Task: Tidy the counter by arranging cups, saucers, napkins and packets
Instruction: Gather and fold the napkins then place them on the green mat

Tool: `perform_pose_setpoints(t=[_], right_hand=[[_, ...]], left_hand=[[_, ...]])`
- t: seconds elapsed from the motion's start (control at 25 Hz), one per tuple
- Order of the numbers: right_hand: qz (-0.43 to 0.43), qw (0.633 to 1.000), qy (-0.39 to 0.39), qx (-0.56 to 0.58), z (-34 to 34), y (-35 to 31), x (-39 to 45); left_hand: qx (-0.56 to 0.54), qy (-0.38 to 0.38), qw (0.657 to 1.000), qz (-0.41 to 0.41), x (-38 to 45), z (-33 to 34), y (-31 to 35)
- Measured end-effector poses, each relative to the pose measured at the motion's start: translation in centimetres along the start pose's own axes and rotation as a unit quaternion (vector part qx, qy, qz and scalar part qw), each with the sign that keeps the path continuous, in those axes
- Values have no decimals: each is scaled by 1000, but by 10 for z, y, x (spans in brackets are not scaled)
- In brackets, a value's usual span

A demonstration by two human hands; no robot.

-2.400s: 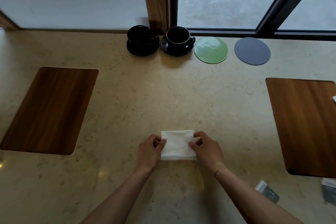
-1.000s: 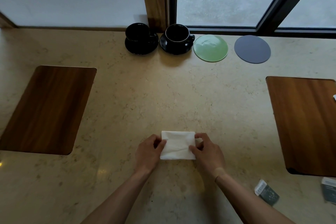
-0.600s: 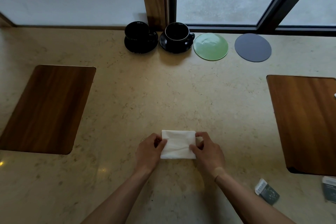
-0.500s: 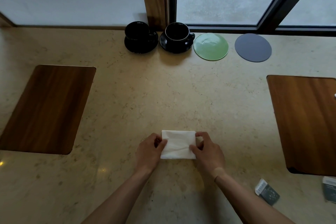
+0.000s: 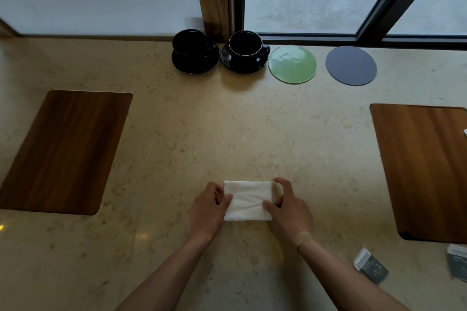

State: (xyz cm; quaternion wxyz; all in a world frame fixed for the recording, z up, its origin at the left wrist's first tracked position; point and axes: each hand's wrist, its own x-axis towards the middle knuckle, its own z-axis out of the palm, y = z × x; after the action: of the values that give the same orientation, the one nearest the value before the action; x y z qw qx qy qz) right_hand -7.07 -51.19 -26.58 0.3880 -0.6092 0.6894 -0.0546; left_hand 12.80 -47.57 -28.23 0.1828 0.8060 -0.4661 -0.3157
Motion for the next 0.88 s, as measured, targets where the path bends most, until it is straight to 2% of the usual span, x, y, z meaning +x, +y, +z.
perform_pose_setpoints(t=[0.08,0.16,0.24,0.32,0.4,0.48,0.56,0.72,0.88], right_hand=[[-7,1000,-3,-15,0,0,0],[-37,997,27,-55,-1,-1,-2],[-115,983,90,-109,0,0,-4],[-207,955,126,-170,3,5,-4],[-270,928,126,-223,4,7,0],[-290,914,93,-267,3,6,2],[-270,916,41,-292,1,3,2],[-233,920,-50,-311,-3,6,4],[-201,924,-73,-317,-7,13,5]], left_hand=[[1,6,1000,6,0,0,-1],[2,14,999,30,-3,-1,-2],[37,43,992,111,-6,-4,-6],[113,81,964,228,-5,-4,-12],[169,87,934,302,-1,-4,-14],[212,60,915,337,3,-5,-12],[240,27,906,346,7,-6,-12],[254,-29,913,317,9,-11,-15],[278,-64,915,286,10,-16,-22]])
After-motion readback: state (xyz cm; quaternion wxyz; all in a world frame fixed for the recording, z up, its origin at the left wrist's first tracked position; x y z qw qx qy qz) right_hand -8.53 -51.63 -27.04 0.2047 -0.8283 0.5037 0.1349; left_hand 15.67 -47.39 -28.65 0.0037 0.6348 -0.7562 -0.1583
